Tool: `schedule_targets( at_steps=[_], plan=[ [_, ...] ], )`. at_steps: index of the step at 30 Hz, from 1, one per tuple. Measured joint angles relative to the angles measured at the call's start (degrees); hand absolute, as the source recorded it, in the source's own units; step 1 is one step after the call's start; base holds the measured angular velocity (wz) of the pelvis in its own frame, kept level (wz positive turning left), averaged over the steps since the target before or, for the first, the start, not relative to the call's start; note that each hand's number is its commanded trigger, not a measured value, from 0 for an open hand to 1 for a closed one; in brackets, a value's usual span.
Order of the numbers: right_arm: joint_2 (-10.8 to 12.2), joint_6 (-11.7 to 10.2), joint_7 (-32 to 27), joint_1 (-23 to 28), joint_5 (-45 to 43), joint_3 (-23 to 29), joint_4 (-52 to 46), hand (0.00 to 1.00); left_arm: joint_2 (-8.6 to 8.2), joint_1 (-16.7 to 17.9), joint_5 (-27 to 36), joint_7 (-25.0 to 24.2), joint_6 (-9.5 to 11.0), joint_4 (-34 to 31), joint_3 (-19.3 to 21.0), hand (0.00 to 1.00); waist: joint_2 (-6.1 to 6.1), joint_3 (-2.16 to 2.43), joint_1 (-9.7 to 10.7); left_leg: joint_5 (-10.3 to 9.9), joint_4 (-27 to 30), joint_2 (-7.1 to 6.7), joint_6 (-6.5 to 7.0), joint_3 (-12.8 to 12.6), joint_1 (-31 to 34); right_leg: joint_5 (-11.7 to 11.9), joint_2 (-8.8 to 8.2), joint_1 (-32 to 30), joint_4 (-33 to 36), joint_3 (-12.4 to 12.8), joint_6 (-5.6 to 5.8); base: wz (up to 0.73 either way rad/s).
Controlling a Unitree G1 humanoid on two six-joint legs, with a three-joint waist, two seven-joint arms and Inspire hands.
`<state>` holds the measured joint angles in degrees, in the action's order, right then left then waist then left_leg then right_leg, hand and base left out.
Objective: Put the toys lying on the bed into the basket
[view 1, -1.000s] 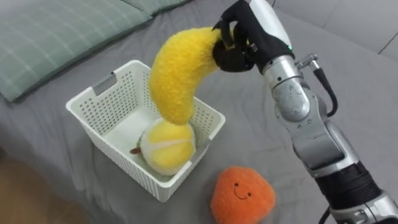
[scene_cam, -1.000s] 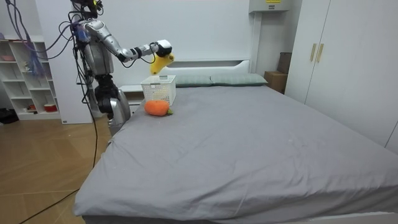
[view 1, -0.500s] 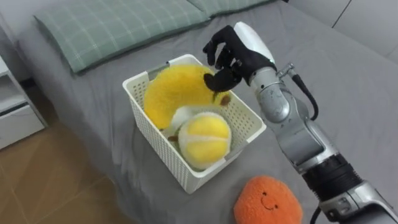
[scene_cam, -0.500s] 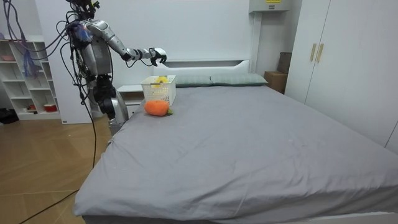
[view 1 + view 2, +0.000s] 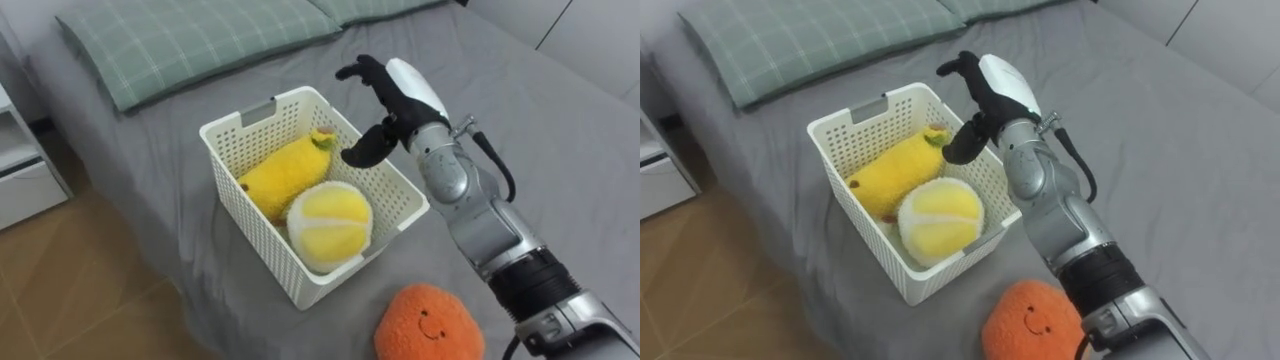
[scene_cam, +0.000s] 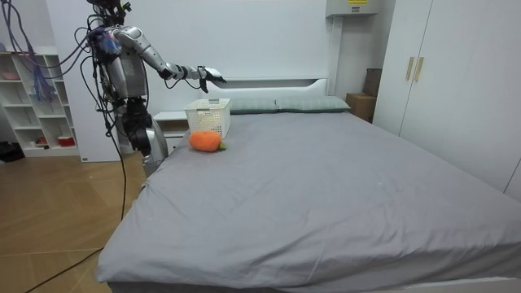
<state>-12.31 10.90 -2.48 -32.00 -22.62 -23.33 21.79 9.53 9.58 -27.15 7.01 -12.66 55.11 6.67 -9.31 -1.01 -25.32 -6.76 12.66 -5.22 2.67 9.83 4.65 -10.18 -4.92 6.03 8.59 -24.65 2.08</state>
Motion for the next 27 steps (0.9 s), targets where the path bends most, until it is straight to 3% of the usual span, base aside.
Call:
schedule_targets(
  at_steps=[15, 21, 27],
  plan=[
    [-1.0, -1.1, -0.6, 0.0, 1.1, 0.1, 2.3, 0.00, 0.01, 0.0, 0.0, 0.1, 0.2, 0.0, 0.0, 0.00, 0.30, -0.31, 0.0, 0.0, 0.0, 0.03, 0.02, 0.0, -0.5, 0.1, 0.03, 0.5, 0.1, 0.3, -0.05, 0.00],
    [-1.5, -1.5, -2.8, 0.0, 10.7, 1.0, 2.5, 0.00, 0.12, 0.1, 0.0, 0.2, 0.2, -0.1, 0.0, 0.00, 0.41, -0.51, 0.5, 0.0, 0.0, 0.09, 0.06, -0.2, -1.0, 0.2, 0.02, 0.8, 0.1, 0.4, -0.03, -0.01],
    [-1.5, -2.2, -3.8, 0.1, 14.7, 6.1, 2.4, 0.00, 0.15, 0.6, 0.0, -0.2, 0.7, -0.2, 1.6, 0.00, 0.48, -0.51, 2.6, -0.2, 0.1, 0.16, -0.02, -0.5, -1.1, 0.2, 0.03, 0.8, 0.2, 0.8, -0.02, -0.03]
  ],
)
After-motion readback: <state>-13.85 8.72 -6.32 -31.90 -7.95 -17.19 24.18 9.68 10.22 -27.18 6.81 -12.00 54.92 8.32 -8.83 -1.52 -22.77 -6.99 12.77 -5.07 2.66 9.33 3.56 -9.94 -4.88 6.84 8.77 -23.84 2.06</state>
